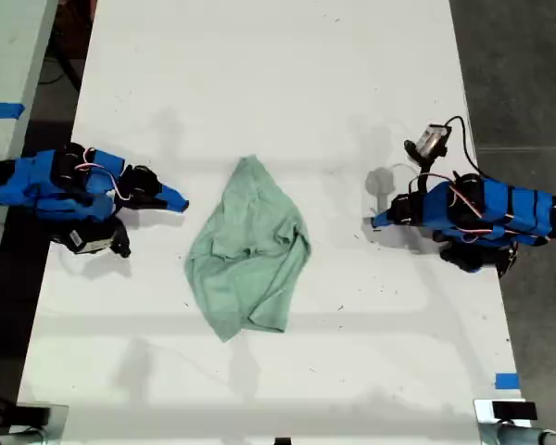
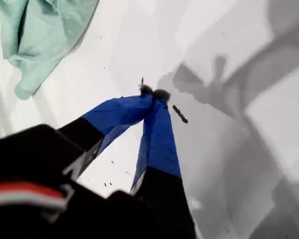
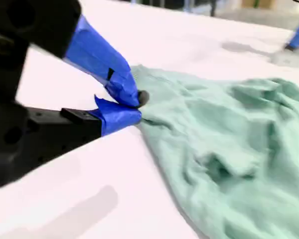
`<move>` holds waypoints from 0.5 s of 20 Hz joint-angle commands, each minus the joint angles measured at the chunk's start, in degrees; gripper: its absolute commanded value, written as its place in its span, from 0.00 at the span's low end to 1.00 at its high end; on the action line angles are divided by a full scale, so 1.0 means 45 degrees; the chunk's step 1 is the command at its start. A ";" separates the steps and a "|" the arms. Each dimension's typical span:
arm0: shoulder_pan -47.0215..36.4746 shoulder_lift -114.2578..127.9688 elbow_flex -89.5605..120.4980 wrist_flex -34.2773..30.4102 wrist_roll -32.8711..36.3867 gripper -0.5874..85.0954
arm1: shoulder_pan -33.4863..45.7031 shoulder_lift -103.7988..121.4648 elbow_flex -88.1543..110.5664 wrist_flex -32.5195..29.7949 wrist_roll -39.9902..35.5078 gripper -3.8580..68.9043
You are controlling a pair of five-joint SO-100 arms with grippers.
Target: Fold t shirt
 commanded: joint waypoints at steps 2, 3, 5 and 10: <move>0.4258 -1.3008 -1.1367 0.3164 -0.4063 0.00 | 0.0078 0.0156 0.0762 0.0020 -0.0176 0.03; 0.4922 -1.5293 -1.4297 0.4824 -0.4961 0.00 | -0.0020 0.0156 0.0762 0.0020 -0.0137 0.03; 0.6367 -1.7656 -1.7695 0.6191 -0.6504 0.00 | -0.0078 0.0156 0.0762 0.0020 -0.0156 0.03; 0.7832 -2.0469 -1.8789 0.5840 -0.8809 0.28 | 0.0000 0.0156 0.0762 0.0020 -0.0273 0.03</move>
